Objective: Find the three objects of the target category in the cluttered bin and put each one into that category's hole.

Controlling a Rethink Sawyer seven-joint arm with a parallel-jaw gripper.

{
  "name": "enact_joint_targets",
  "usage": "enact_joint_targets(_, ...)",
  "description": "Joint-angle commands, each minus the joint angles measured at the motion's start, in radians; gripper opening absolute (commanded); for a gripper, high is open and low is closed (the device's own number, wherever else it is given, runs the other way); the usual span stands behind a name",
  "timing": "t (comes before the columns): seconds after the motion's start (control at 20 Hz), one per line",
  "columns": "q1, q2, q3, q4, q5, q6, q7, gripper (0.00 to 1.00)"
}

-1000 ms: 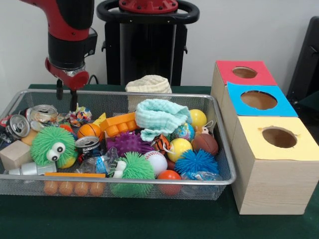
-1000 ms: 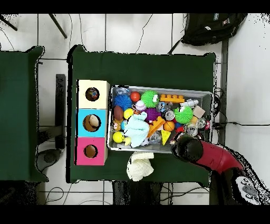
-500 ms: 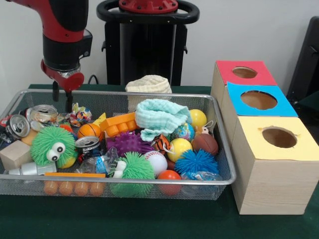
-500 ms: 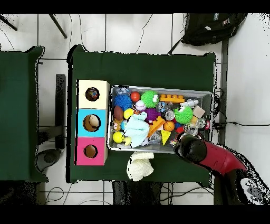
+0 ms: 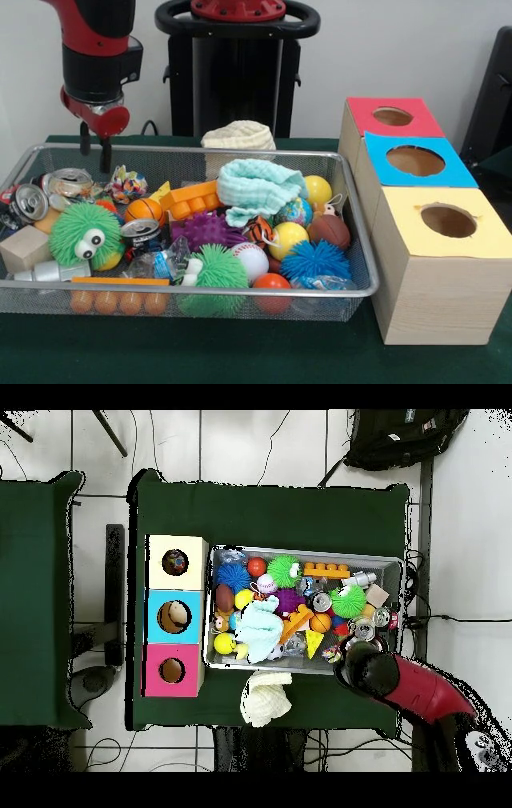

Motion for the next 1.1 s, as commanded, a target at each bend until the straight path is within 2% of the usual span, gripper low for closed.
enact_joint_targets(0.05,-0.024,0.011,0.130,0.053,-0.006,-0.029,0.022,1.00)
enact_joint_targets(1.1,-0.040,0.080,0.173,0.043,-0.025,-0.093,0.041,1.00)
